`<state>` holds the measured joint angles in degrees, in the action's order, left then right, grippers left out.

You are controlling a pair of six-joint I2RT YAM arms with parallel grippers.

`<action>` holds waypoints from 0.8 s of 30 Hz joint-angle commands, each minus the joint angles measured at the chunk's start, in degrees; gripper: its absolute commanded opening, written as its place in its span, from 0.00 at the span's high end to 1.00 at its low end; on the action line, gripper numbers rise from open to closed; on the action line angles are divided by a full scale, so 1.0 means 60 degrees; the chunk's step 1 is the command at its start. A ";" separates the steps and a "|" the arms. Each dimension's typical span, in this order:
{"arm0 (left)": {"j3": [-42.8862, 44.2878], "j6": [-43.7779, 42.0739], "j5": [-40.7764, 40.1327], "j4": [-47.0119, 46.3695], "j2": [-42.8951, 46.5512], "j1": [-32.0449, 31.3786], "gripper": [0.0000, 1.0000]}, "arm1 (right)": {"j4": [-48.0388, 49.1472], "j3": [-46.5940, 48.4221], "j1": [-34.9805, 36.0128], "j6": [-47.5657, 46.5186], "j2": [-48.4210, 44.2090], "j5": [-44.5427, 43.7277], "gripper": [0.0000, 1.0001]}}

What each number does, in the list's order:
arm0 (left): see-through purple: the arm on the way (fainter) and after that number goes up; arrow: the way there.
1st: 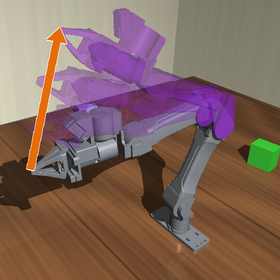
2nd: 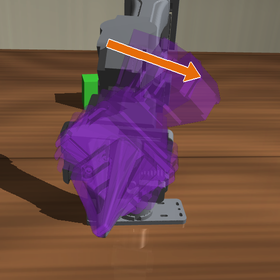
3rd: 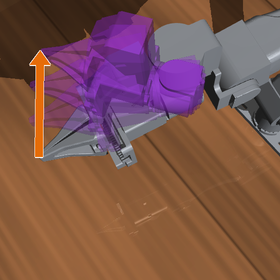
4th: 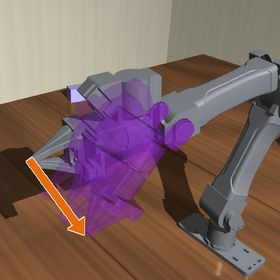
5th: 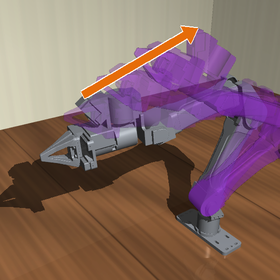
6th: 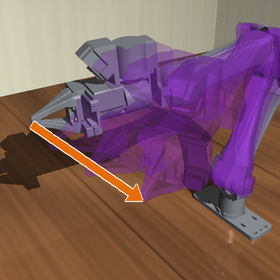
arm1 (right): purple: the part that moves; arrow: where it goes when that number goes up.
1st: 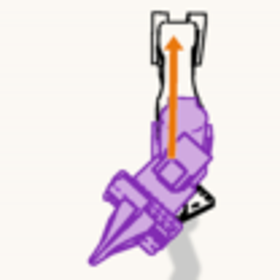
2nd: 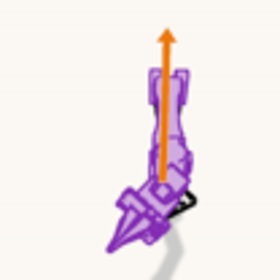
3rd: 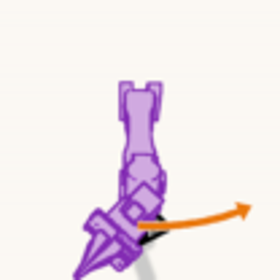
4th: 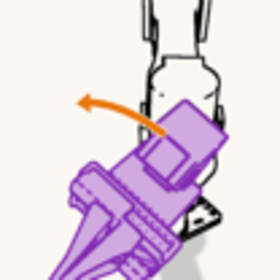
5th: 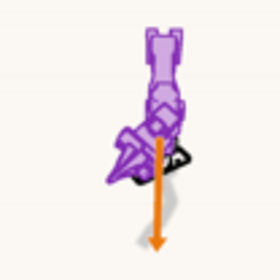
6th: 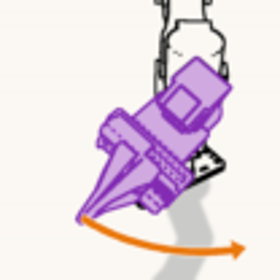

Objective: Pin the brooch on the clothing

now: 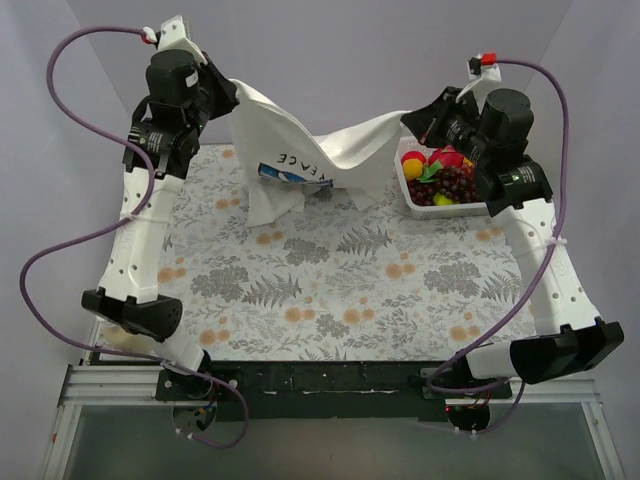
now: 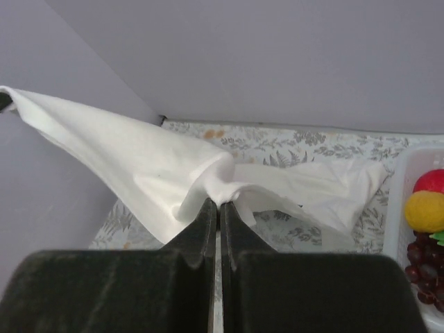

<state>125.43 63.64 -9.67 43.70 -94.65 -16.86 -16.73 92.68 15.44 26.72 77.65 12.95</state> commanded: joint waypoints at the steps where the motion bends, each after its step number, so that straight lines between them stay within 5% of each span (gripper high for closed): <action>1: -0.0494 -0.0776 -0.0527 -0.1709 0.1735 -0.0061 1.00 | 0.0620 0.0987 0.0004 -0.0190 -0.0445 -0.0547 0.99; 5: -0.1364 -0.0967 -0.0220 -0.3020 0.3044 -0.0046 1.00 | 0.0795 0.1296 0.0019 -0.0366 -0.0913 -0.0431 0.99; 14: -0.0661 -0.0660 0.0366 -0.2714 0.4041 -0.0061 1.00 | 0.2465 0.0168 0.0019 -0.0161 -0.2875 -0.0342 0.99; 24: 0.0422 -0.0938 0.0324 -0.1675 0.3224 -0.0061 1.00 | 0.2584 0.0212 0.0004 -0.0512 -0.3508 -0.0854 0.99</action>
<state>125.21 59.53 -6.55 30.74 -71.22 -17.15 -5.48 93.76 15.46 25.28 56.66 10.79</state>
